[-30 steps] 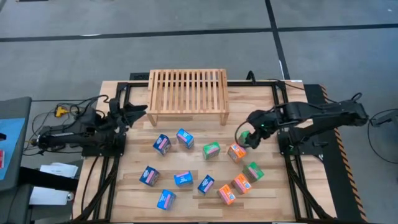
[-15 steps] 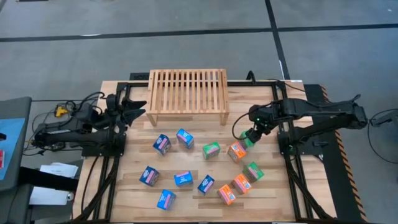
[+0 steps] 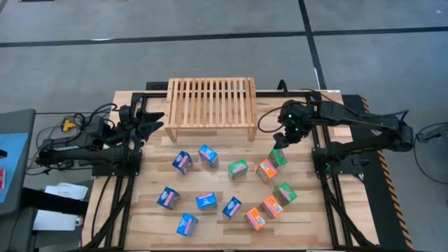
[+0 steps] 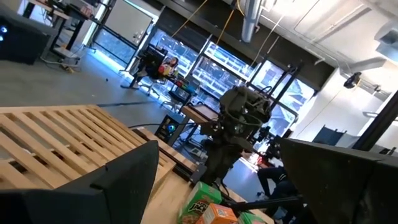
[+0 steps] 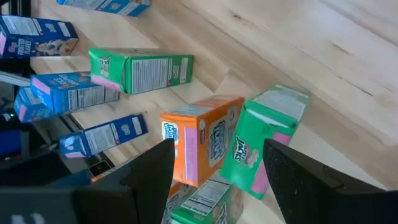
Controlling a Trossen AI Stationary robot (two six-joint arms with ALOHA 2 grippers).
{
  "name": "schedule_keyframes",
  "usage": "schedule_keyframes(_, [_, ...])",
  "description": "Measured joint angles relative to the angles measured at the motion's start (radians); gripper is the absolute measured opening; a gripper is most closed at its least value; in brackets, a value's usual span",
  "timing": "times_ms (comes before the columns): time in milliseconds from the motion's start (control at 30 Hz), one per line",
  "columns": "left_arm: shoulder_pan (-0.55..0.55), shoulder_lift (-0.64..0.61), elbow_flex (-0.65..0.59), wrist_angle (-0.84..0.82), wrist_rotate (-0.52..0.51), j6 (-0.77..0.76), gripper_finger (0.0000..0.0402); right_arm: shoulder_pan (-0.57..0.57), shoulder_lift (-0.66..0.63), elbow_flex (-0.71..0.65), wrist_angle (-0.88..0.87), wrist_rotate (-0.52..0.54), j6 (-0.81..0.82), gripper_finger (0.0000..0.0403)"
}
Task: Stack cereal on shelf
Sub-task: Put the top right green cereal box on the shelf
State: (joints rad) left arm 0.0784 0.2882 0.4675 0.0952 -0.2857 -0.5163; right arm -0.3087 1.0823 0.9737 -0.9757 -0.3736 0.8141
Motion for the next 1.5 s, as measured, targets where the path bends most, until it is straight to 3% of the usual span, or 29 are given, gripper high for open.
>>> schedule_keyframes(300, [0.000,0.000,0.000,-0.003,-0.007,0.008,0.0325,-0.065,0.022,0.071,-0.007,-0.089,-0.009,0.0271])
schedule_keyframes(433, [0.000,0.000,0.000,-0.005,-0.006,0.007,0.0325,-0.080,0.063,0.201,-0.054,-0.090,-0.065,0.0271])
schedule_keyframes(600, [0.000,0.000,0.000,-0.011,0.005,-0.012,0.0325,-0.036,0.148,0.431,-0.249,-0.086,-0.138,0.0271])
schedule_keyframes(733, [0.000,0.000,0.000,-0.011,0.017,-0.027,0.0325,0.082,0.205,0.553,-0.472,0.045,-0.190,0.0271])
schedule_keyframes(933, [0.000,0.000,0.000,-0.011,0.019,-0.029,0.0325,0.225,0.230,0.559,-0.486,0.173,-0.116,0.0272])
schedule_keyframes(1067, [0.000,0.000,0.000,-0.011,0.019,-0.021,0.0325,0.262,0.257,0.534,-0.490,0.186,-0.093,0.0287])
schedule_keyframes(1233, [0.000,0.000,0.000,-0.025,0.018,-0.018,0.0325,0.269,0.324,0.523,-0.482,0.251,-0.080,0.0335])
schedule_keyframes(1500, [0.000,0.000,-0.001,-0.063,0.020,-0.020,0.0325,0.319,0.467,0.522,-0.591,0.458,0.044,0.0376])
